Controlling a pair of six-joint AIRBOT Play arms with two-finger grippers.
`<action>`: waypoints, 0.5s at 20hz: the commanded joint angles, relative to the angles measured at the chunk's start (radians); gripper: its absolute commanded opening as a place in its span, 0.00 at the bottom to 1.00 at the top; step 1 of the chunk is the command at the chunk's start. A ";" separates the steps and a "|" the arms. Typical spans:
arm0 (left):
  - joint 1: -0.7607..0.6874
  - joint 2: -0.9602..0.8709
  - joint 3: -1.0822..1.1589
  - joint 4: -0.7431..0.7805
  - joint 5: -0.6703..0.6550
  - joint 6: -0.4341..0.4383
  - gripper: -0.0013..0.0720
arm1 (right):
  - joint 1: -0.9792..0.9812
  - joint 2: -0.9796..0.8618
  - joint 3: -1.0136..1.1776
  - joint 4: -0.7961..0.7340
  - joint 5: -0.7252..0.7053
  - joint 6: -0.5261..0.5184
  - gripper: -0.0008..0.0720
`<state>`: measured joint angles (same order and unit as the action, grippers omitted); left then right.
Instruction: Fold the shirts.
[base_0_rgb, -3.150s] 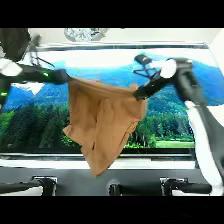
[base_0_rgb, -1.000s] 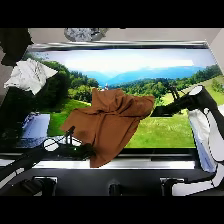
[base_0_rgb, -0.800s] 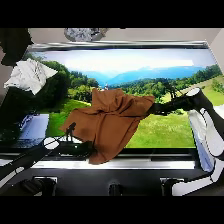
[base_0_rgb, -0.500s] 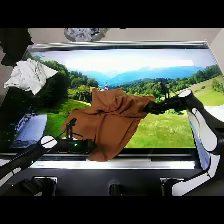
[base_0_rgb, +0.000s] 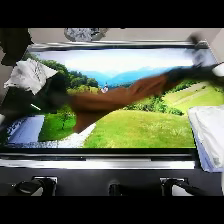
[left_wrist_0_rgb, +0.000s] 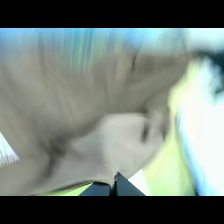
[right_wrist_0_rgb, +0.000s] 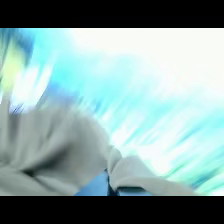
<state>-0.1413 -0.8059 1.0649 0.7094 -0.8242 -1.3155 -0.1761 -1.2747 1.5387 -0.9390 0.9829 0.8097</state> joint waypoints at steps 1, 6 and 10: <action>0.201 0.054 0.459 0.044 -0.014 0.011 0.05 | -0.014 0.377 0.130 -0.145 -0.230 -0.062 0.06; 0.302 0.067 0.751 0.043 -0.085 -0.089 0.05 | -0.014 0.728 0.137 -0.292 -0.169 0.072 0.06; 0.302 0.080 0.751 0.090 -0.111 -0.099 0.05 | -0.014 0.782 0.137 -0.367 -0.114 0.125 0.06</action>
<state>0.1444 -0.7341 1.7706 0.7586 -0.9073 -1.3911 -0.1890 -0.5625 1.6695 -1.2251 0.8341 0.8791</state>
